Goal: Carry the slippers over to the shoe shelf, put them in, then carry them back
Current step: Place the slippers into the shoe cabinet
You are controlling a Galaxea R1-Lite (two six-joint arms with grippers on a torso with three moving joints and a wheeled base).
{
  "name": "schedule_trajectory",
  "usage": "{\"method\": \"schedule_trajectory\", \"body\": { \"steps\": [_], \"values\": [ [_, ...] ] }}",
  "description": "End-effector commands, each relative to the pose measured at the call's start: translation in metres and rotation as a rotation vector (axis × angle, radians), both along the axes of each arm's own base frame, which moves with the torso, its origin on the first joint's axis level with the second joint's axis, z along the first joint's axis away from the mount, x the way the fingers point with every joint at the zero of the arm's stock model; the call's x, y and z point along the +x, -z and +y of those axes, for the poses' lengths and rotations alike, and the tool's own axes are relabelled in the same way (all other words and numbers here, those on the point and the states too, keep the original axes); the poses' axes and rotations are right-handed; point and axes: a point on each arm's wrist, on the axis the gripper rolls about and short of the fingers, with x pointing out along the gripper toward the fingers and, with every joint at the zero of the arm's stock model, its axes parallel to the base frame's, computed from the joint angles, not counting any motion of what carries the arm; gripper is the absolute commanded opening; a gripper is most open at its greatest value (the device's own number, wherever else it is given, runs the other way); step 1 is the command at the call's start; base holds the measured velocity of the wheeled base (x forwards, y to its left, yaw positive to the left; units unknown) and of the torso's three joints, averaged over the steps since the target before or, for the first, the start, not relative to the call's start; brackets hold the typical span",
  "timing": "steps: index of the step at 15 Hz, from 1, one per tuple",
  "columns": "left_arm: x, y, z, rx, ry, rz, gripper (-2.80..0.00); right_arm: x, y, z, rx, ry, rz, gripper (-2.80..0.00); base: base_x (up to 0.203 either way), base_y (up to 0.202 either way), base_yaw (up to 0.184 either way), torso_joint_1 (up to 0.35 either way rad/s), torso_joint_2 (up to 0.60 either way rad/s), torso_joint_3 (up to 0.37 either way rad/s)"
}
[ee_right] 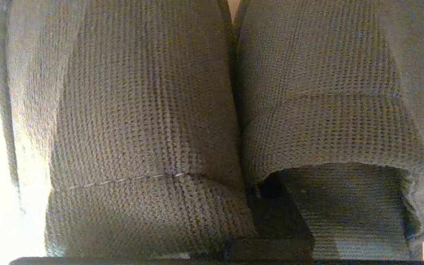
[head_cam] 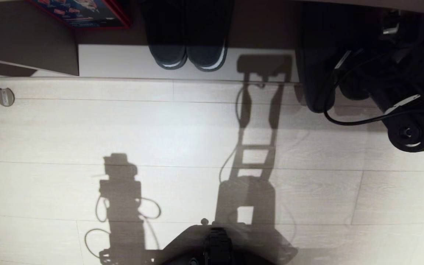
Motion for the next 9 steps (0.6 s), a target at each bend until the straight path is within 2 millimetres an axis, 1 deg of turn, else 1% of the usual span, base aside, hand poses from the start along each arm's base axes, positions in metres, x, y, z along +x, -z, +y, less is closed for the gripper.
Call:
{"method": "schedule_trajectory", "body": {
  "steps": [1,5,9],
  "values": [
    [0.000,0.000,0.000,0.000,-0.001,-0.002,-2.80,0.007,0.003,0.003,0.005,0.002,-0.003,-2.80,0.000,0.000,0.000,0.000,0.00,0.000],
    [0.000,0.000,0.000,0.000,-0.001,-0.001,-2.80,0.012,-0.004,0.005,0.039,0.033,-0.040,-2.80,0.000,0.000,0.000,0.000,0.00,0.000],
    [0.000,0.000,0.000,0.000,-0.001,-0.002,-2.80,0.018,-0.006,0.007,0.047,0.030,-0.051,-2.80,0.000,0.000,0.000,0.000,0.00,0.000]
  ]
}}
